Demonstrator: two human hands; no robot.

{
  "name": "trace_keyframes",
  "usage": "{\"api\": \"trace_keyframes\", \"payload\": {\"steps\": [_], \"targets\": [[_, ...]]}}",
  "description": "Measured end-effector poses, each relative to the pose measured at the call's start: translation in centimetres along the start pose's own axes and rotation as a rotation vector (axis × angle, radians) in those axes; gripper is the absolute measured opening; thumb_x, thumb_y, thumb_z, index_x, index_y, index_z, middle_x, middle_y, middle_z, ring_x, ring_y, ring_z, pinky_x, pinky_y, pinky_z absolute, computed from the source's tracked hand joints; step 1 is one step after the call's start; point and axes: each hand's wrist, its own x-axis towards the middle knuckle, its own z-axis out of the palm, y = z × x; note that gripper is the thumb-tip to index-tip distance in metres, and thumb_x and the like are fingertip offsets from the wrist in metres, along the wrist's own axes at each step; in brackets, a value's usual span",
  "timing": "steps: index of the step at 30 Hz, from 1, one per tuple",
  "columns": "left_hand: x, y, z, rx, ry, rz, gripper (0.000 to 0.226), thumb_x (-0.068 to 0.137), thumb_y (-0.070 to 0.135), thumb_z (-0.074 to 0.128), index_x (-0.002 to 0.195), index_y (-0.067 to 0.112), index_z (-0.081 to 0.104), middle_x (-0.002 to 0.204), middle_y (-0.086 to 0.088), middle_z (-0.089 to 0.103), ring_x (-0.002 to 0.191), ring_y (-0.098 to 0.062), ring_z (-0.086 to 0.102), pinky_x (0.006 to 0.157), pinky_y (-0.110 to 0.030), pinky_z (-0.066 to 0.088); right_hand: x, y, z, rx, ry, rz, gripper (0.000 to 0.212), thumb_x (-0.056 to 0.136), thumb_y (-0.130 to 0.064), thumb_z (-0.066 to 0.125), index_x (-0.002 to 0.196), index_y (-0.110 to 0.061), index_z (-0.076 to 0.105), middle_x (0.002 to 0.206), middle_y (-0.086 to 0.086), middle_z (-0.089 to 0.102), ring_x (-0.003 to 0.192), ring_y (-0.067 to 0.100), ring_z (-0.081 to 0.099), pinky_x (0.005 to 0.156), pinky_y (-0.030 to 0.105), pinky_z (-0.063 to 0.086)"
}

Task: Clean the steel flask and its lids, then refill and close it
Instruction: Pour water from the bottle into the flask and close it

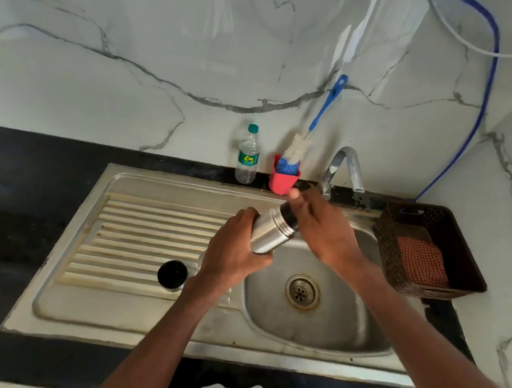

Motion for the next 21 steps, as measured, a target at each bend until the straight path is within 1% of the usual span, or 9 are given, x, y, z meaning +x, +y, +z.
{"api": "trace_keyframes", "payload": {"steps": [2, 5, 7, 9, 11, 13, 15, 18, 21], "targets": [[-0.3, -1.1, -1.8, -0.104, 0.062, -0.097, 0.052, 0.067, 0.041, 0.084, 0.101, 0.028, 0.047, 0.09, 0.007, 0.061, 0.077, -0.019, 0.062, 0.063, -0.042, 0.052, -0.1, -0.2, 1.5, 0.243, 0.121, 0.062, 0.052, 0.103, -0.07, 0.029, 0.101, -0.028, 0.058, 0.077, -0.004, 0.067, 0.075, 0.015, 0.067, 0.069, 0.038, 0.054], [-1.1, -3.2, -5.2, -0.239, 0.194, -0.215, 0.054, 0.067, 0.035, 0.091, 0.103, 0.028, 0.051, 0.089, 0.008, 0.067, 0.075, -0.011, 0.065, 0.065, -0.037, 0.053, -0.1, -0.5, 6.1, 0.389, 0.201, 0.228, 0.051, 0.1, -0.067, 0.039, 0.093, -0.023, 0.063, 0.073, -0.001, 0.069, 0.071, 0.018, 0.067, 0.073, 0.045, 0.056], [-1.6, -4.6, -7.2, -0.288, 0.264, -0.247, 0.055, 0.068, 0.029, 0.094, 0.104, 0.027, 0.053, 0.089, 0.008, 0.068, 0.074, -0.006, 0.065, 0.064, -0.029, 0.053, -0.5, -1.0, 9.9, 0.301, 0.093, 0.272, 0.038, 0.098, -0.057, 0.053, 0.089, -0.021, 0.064, 0.075, -0.003, 0.068, 0.072, 0.019, 0.065, 0.077, 0.045, 0.056], [-2.2, -6.3, -9.0, -0.302, 0.309, -0.269, 0.055, 0.069, 0.024, 0.094, 0.105, 0.025, 0.053, 0.09, 0.008, 0.067, 0.074, -0.005, 0.064, 0.063, -0.022, 0.051, -1.3, -2.2, 14.1, 0.28, -0.089, 0.226, 0.02, 0.096, -0.043, 0.067, 0.099, -0.024, 0.066, 0.084, -0.008, 0.066, 0.075, 0.012, 0.064, 0.076, 0.035, 0.054], [-2.9, -8.1, -10.4, -0.303, 0.34, -0.296, 0.055, 0.07, 0.023, 0.094, 0.107, 0.024, 0.053, 0.091, 0.008, 0.067, 0.076, -0.004, 0.065, 0.063, -0.018, 0.05, -2.4, -3.4, 18.1, 0.215, -0.281, 0.112, 0.043, 0.09, -0.051, 0.073, 0.124, -0.027, 0.063, 0.109, -0.005, 0.063, 0.097, 0.011, 0.063, 0.089, 0.032, 0.052], [-3.5, -9.8, -11.5, -0.298, 0.366, -0.325, 0.056, 0.071, 0.024, 0.095, 0.108, 0.025, 0.053, 0.093, 0.01, 0.067, 0.077, -0.003, 0.065, 0.063, -0.014, 0.049, -3.0, -4.4, 21.4, 0.065, -0.442, 0.006, 0.082, 0.079, -0.07, 0.07, 0.148, -0.035, 0.044, 0.14, 0.0, 0.048, 0.128, 0.02, 0.049, 0.107, 0.04, 0.045], [-4.1, -11.2, -12.3, -0.293, 0.383, -0.346, 0.057, 0.071, 0.024, 0.095, 0.11, 0.025, 0.053, 0.094, 0.012, 0.066, 0.08, -0.001, 0.066, 0.063, -0.013, 0.049, -3.0, -5.1, 23.9, -0.057, -0.528, -0.043, 0.1, 0.075, -0.071, 0.074, 0.157, -0.04, 0.026, 0.156, 0.001, 0.03, 0.14, 0.027, 0.033, 0.112, 0.049, 0.04], [-4.6, -12.9, -12.9, -0.286, 0.364, -0.371, 0.058, 0.071, 0.025, 0.095, 0.112, 0.026, 0.054, 0.096, 0.012, 0.067, 0.082, -0.001, 0.066, 0.064, -0.012, 0.05, -3.0, -5.7, 26.1, -0.259, -0.57, -0.124, 0.095, 0.08, -0.056, 0.078, 0.157, -0.044, 0.023, 0.161, 0.001, 0.022, 0.145, 0.029, 0.026, 0.112, 0.053, 0.039], [-4.8, -14.2, -13.0, -0.286, 0.327, -0.382, 0.058, 0.071, 0.026, 0.095, 0.112, 0.027, 0.054, 0.097, 0.011, 0.067, 0.081, -0.002, 0.067, 0.065, -0.015, 0.053, -2.9, -5.1, 27.4, -0.315, -0.567, -0.153, 0.072, 0.087, -0.038, 0.072, 0.149, -0.041, 0.037, 0.143, 0.0, 0.044, 0.131, 0.029, 0.044, 0.102, 0.047, 0.047]]}}
